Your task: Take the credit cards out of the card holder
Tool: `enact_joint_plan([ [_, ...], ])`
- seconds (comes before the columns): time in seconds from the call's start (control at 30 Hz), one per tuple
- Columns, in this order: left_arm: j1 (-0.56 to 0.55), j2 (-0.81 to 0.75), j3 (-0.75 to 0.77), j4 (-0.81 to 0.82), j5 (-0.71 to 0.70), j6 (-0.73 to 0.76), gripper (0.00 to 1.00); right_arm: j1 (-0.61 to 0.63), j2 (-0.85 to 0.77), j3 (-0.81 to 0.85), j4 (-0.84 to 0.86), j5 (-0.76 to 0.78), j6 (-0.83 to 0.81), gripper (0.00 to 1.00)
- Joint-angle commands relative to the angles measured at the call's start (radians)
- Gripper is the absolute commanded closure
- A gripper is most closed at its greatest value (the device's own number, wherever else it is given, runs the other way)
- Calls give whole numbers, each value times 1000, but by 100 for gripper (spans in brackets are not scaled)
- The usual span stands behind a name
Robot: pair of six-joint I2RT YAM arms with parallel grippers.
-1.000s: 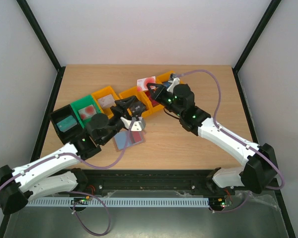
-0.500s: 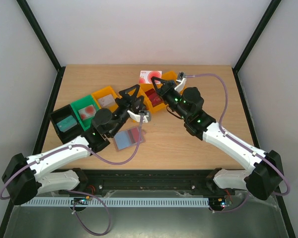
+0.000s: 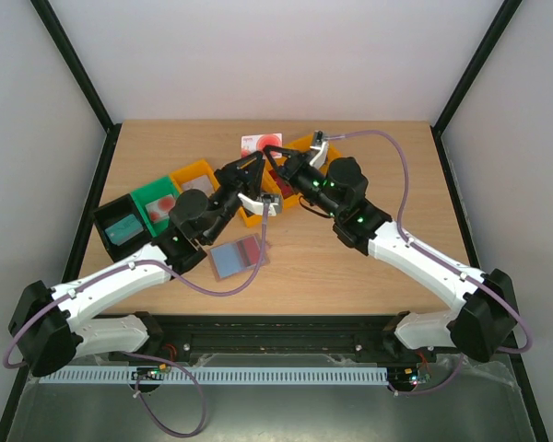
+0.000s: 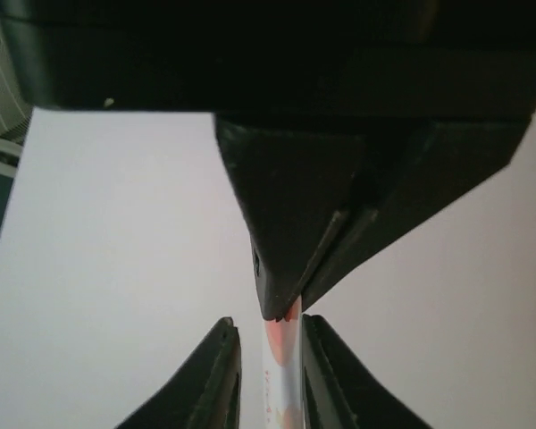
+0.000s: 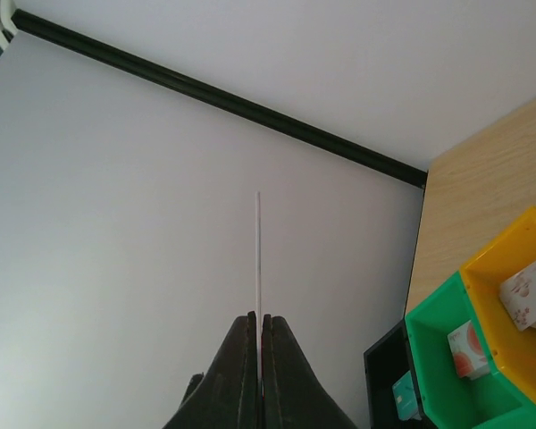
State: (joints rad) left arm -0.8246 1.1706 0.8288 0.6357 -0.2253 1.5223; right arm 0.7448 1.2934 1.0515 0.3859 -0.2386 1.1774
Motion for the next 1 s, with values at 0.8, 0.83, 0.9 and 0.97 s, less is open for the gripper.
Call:
enact_joint_plan([
  [0.8, 91, -20, 45, -8, 18, 59, 98, 10, 8, 29, 32, -65, -30, 99],
  [0.83, 91, -22, 42, -8, 20, 52, 98, 9, 10, 30, 31, -66, -31, 98],
  [0.9, 90, -28, 37, -32, 15, 24, 98, 9, 11, 30, 31, -69, -38, 98],
  [0.97, 91, -41, 39, -105, -4, -30, 98, 8, 6, 26, 26, -60, -53, 82],
])
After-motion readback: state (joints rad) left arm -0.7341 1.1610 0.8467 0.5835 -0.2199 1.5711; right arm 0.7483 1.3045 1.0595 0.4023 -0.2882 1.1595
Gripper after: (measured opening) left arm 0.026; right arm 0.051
